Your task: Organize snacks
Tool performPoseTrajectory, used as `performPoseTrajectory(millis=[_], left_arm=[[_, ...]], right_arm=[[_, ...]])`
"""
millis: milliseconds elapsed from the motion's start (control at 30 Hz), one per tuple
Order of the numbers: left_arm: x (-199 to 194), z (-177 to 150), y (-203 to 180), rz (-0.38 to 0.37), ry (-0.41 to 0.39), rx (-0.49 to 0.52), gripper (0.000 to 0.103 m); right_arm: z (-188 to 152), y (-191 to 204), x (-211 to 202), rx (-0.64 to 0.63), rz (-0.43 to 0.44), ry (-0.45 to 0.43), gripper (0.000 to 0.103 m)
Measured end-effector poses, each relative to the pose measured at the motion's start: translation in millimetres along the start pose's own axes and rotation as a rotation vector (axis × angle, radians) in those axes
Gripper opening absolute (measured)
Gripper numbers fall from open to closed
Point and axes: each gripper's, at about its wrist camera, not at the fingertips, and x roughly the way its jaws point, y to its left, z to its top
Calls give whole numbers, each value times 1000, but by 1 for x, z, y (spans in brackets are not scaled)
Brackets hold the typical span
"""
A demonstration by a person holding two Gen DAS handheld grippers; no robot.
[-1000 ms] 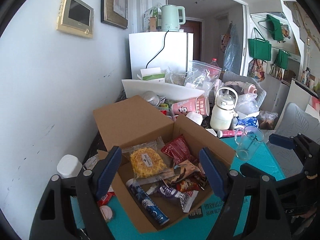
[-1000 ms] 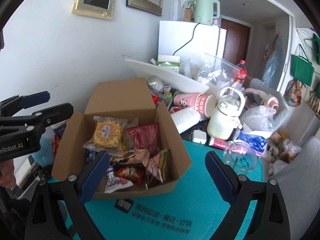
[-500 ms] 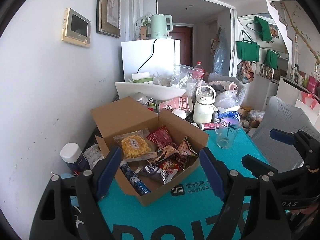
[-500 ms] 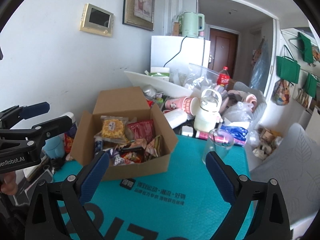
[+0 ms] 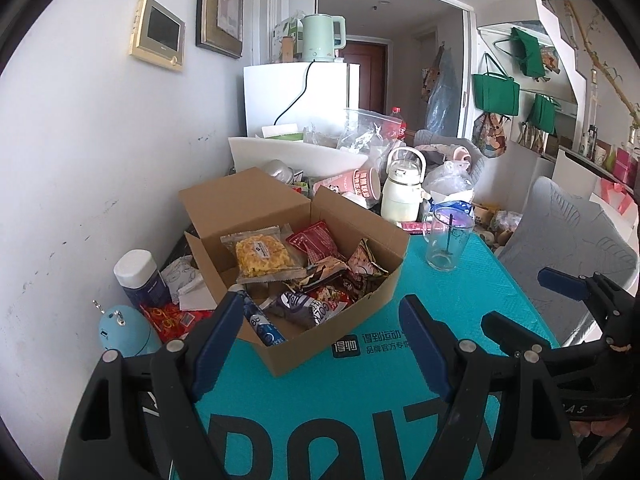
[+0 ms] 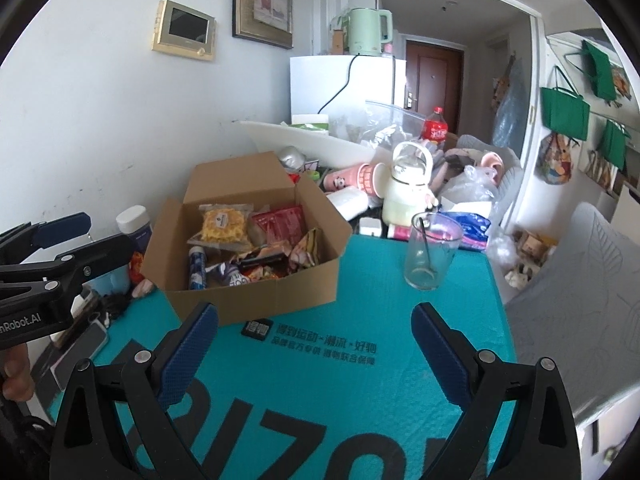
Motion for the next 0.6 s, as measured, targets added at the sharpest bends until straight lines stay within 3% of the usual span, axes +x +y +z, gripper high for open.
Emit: performPoseTrajectory(millis=[600], left_arm=[[-5, -6, 2, -16, -1, -24, 79]], right_arm=[[-8, 8, -3, -15, 13, 16, 98]])
